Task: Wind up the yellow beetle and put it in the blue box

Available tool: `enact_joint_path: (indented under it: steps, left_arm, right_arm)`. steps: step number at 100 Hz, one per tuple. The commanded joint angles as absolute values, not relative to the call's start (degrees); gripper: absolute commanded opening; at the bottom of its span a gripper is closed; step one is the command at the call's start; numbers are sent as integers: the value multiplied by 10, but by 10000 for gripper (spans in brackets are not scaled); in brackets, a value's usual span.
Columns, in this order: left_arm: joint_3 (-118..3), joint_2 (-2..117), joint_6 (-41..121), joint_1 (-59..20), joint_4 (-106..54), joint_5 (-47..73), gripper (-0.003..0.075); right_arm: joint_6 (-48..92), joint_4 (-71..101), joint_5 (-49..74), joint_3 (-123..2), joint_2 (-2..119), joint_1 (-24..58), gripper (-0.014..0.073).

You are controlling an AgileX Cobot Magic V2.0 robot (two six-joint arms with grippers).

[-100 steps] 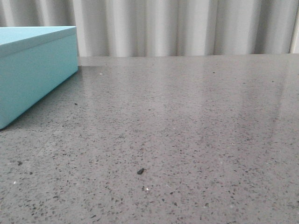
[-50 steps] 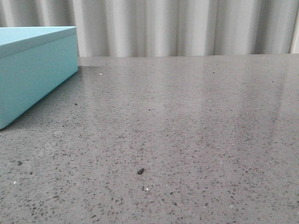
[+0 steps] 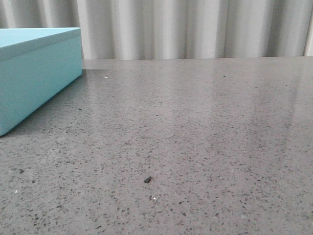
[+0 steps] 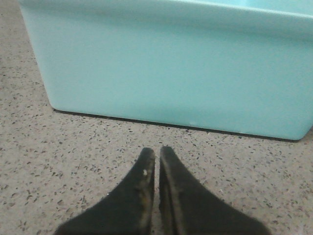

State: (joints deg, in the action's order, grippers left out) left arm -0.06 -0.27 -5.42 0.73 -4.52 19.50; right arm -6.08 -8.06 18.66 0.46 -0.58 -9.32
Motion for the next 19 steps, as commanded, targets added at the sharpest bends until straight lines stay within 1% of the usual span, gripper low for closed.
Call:
enact_joint_path:
  steps: [1,19]
  left_arm:
    - [14,-20,-58,5,-48,177,-21]
    - [14,-20,-58,5,-48,177,-21]
  right_arm:
    - [-58,-83,180,18,-18,-96,-61]
    - [-58,-83,180,18,-18,-96,-61]
